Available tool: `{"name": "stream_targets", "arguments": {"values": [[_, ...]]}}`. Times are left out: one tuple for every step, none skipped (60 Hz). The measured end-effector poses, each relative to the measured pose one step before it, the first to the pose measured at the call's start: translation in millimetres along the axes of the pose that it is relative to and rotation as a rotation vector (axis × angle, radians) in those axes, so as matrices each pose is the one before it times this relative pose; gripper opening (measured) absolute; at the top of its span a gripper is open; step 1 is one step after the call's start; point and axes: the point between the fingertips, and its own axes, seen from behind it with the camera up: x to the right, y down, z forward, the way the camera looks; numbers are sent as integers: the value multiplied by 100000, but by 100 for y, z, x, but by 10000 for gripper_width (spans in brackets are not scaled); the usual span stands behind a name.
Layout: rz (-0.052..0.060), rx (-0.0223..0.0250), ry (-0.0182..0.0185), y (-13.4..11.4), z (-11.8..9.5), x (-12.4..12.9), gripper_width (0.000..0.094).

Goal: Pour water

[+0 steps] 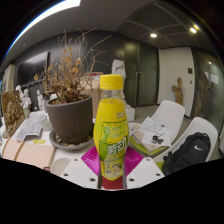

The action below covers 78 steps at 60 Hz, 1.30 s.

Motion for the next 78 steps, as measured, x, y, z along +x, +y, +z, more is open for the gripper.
{"name": "stream_targets", "arguments": {"values": [[-320,-769,320,636,260,203,274],[-231,-898,129,667,228,150,274],[-111,-1008,14,640,228,90,274],[12,-928,61,618,218,62,275],[142,-744,217,528,192,111,275],[201,-664,208,516,188,58,274],[156,-748,107,361,564,-226,275],[189,-554,129,534,-221,150,278],[283,-657,93,491,88,19,278],[252,-769,209,505,108,68,277],[288,-840,290,550,124,61,283],[255,2253,53,-363,-161,-40,282],[324,1677,80,-102,-2,-27,282],[93,-544,213,135,625,-36,286],[83,483,141,-60,-437,-36,306],[-63,109,217,36,-125,10,327],[-15,-70,116,45,-93,-3,356],[50,158,90,-31,-67,-23,378],[129,12,5,0,-52,5,399],[200,83,22,-19,-25,-2,413],[292,-30,82,98,379,-70,436],[361,-311,62,43,-113,15,453],[393,-450,-29,38,-96,33,467],[468,-834,55,103,-76,54,486],[445,-1084,169,182,-80,94,528],[457,-1184,225,185,-106,97,586],[258,-783,113,67,-86,-52,659],[262,-786,-114,70,-202,-13,754],[185,-511,-13,-1,-225,-31,833],[67,-302,151,-38,-262,33,874],[148,-130,436,-52,-272,11,859],[-101,-347,464,71,-209,55,833],[-217,-205,775,-45,-449,50,827],[-363,-259,767,-72,-474,15,831],[-398,-154,792,-55,-555,33,841],[-399,-259,616,-87,-554,76,856],[-471,-302,623,-109,-597,-89,864],[-465,-266,645,-62,-666,-47,864],[-470,-240,258,-77,-733,-141,861],[-357,-259,171,-66,-783,-178,861],[-201,-367,289,-28,-808,-151,860],[-131,-333,356,43,-678,-187,862],[-259,-447,73,-79,-1005,-252,861],[-320,-410,-17,-50,-1014,-249,862],[-305,-411,-4,-2,-1026,-262,862],[-218,-457,190,6,-1037,-245,862],[-241,-603,249,66,-1097,-225,860],[-393,-553,131,102,-803,-433,859],[-596,-574,150,122,-1129,-318,859],[-598,-410,132,103,-1158,-341,858],[-343,-283,199,98,-1087,-356,857],[-375,-354,300,150,-1158,-306,859],[-475,-426,278,201,-1186,-333,859],[-578,-515,318,264,-1171,-326,859],[-580,-590,239,269,-1148,-390,862],[-440,-536,100,294,-1151,-423,861],[-294,-470,-51,272,-1137,-483,862],[-418,-528,-371,158,-875,-287,861],[-203,-343,-82,415,-1143,-647,862],[-129,-560,-197,311,-1077,-533,861],[-27,-444,-286,330,-1048,-543,861],[-80,-331,-471,284,-1029,-582,863],[-241,-124,-633,251,-988,-605,864],[-274,38,-622,205,-953,-581,861],[-143,142,-415,207,-927,-504,862],[-80,-86,-376,-10,-628,-383,861],[-61,236,-220,371,-1062,-518,860],[-130,42,-200,270,-856,-451,860],[-120,-64,-102,262,-822,-439,860],[121,-34,40,255,-790,-381,860],[263,89,32,242,-744,-414,861],[110,210,-165,185,-712,-467,862],[-53,135,-240,219,-676,-456,864],[-200,-228,-351,-39,-312,-293,862],[-141,26,-49,440,-744,-501,863],[-218,-101,-96,263,-568,-360,862],[-294,41,-125,207,-538,-375,861],[-362,145,-86,164,-523,-343,861]]}}
